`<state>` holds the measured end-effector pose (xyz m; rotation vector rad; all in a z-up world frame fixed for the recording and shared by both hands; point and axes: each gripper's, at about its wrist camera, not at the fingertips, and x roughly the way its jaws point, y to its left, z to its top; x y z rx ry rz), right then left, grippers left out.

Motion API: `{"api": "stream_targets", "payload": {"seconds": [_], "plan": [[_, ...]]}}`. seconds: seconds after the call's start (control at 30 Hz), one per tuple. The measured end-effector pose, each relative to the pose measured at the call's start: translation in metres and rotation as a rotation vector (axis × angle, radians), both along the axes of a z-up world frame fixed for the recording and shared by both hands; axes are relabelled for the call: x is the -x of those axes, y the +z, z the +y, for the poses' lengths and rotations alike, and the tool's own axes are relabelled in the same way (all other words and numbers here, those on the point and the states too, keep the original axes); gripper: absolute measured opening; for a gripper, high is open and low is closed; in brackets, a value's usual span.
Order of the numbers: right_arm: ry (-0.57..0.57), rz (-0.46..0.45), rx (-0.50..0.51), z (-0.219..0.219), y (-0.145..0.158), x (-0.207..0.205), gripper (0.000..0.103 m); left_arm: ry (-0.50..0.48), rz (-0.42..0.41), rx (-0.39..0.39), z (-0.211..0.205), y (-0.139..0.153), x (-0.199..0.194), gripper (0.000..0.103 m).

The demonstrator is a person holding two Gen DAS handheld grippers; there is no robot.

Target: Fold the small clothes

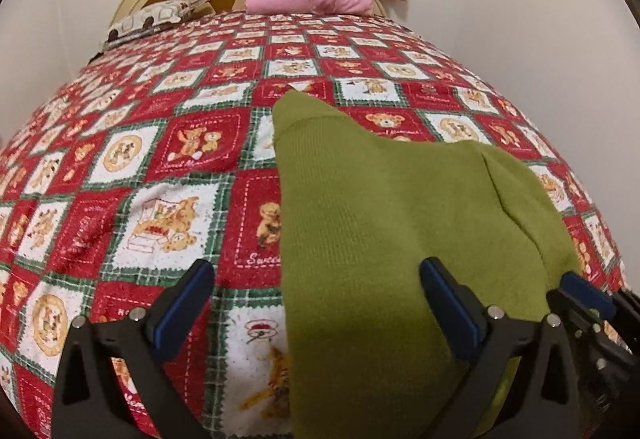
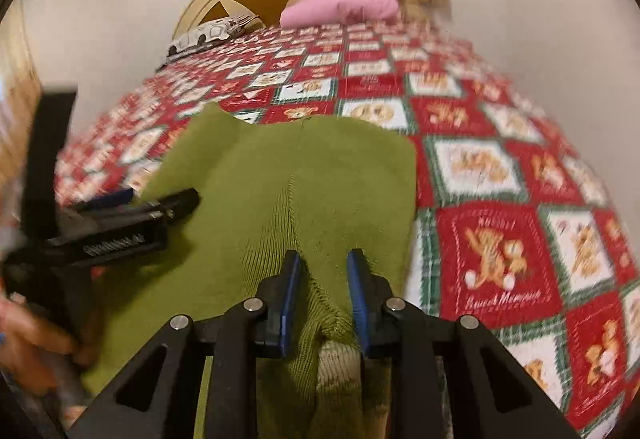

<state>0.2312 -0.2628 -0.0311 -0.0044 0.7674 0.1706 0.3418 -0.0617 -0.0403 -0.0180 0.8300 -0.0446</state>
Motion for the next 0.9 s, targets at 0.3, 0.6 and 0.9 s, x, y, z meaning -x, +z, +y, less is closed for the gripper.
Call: {"api": "stream_targets", "payload": {"seconds": [0.3, 0.6, 0.9], "plan": [[0.0, -0.046, -0.011, -0.005, 0.001, 0.003, 0.027, 0.0, -0.004, -0.001, 0.0, 0.0, 0.013, 0.103], [-0.002, -0.053, -0.034, -0.006, 0.002, 0.006, 0.027, -0.038, 0.106, 0.305, 0.026, 0.0, 0.047, 0.093], [-0.261, -0.204, -0.52, -0.106, 0.007, 0.031, 0.062, -0.055, 0.029, 0.344, 0.028, 0.027, 0.041, 0.083]]}}
